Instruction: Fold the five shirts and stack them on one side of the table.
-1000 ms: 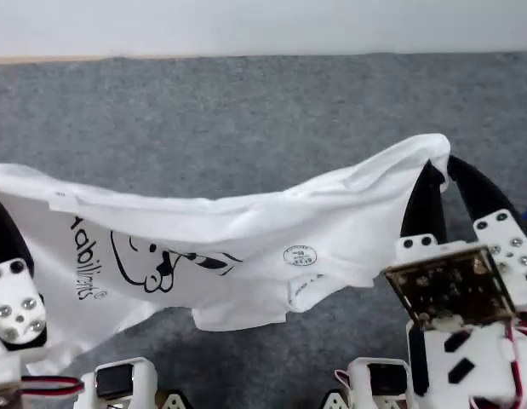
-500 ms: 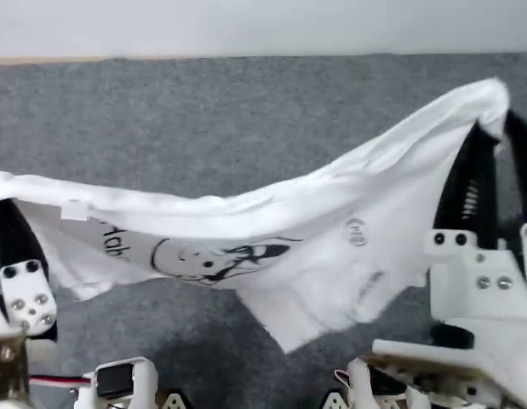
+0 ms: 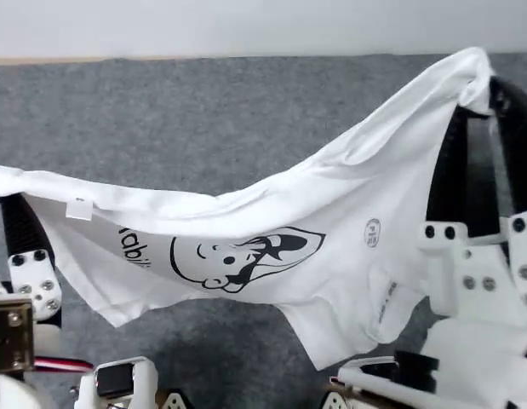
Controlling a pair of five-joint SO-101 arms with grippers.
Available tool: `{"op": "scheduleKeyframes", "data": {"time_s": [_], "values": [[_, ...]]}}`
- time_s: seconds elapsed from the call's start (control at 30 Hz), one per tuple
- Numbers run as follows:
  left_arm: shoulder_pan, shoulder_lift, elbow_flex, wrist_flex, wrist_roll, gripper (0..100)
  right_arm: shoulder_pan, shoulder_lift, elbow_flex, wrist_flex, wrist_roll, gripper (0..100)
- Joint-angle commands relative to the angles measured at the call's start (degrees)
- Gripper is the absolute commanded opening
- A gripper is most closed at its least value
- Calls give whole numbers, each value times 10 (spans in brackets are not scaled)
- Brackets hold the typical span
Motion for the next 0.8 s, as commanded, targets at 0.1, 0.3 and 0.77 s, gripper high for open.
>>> {"op": "scheduleKeyframes", "data": {"time_s": [0.1, 0.3, 0.77], "values": [[2, 6, 1, 4, 4, 3, -5, 22, -18, -68, 48, 9], [1, 1, 44, 11, 4, 3, -72, 42, -18, -91, 115, 9], [2, 1, -4, 43, 5, 3, -88, 18, -18, -51, 115, 9]]}}
